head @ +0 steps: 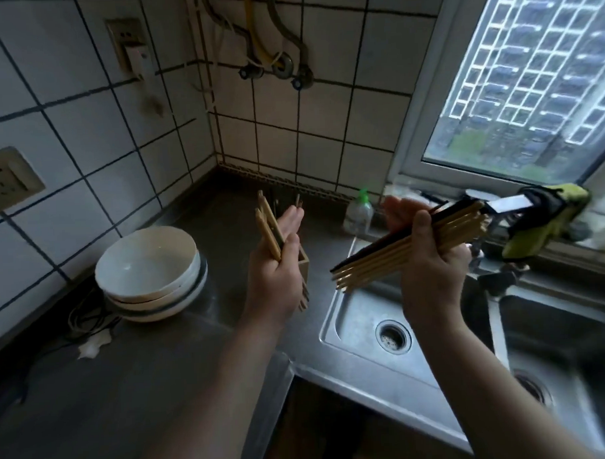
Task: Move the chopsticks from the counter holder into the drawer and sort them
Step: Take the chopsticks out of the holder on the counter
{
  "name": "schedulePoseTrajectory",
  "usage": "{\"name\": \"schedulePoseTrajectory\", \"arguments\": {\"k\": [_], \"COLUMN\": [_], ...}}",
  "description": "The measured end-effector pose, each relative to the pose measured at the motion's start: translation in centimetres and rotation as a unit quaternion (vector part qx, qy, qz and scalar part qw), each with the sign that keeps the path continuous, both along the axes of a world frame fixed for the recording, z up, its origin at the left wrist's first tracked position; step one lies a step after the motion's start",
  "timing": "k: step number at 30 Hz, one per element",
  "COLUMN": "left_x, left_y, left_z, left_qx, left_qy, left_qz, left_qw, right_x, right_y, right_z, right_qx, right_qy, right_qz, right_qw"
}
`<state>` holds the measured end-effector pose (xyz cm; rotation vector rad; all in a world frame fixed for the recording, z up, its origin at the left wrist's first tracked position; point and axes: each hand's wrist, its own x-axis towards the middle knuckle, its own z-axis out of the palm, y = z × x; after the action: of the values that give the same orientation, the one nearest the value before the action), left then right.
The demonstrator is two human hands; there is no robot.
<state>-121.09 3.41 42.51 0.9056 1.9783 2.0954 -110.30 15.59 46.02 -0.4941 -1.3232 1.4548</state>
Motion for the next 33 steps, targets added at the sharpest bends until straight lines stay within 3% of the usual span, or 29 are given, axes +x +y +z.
{"name": "schedulePoseTrajectory", "arguments": {"k": [8, 19, 24, 33], "left_x": [7.6, 20.8, 30.0, 53.2], "left_y": [-1.5, -1.2, -0.2, -1.4], "left_z": [-4.8, -7.8, -8.6, -9.6], "left_qx": [-0.056, -0.133, -0.153, -0.164], "left_qy": [-0.093, -0.099, -0.101, -0.03], "left_qz": [-0.14, -0.302, -0.389, -0.492], "left_qw": [0.984, 0.939, 0.903, 0.855], "right_x": [9.1, 24.8, 34.6, 58.6], "right_y": [-4.6, -8.6, -10.0, -15.0], "right_z": [-4.3, -6.8, -7.2, -8.7], "right_qx": [-0.042, -0.093, -0.112, -0.09], "right_qy": [-0.041, -0.086, -0.062, -0.076], "right_qz": [-0.082, -0.221, -0.303, -0.407], "right_qw": [0.995, 0.967, 0.944, 0.906]}}
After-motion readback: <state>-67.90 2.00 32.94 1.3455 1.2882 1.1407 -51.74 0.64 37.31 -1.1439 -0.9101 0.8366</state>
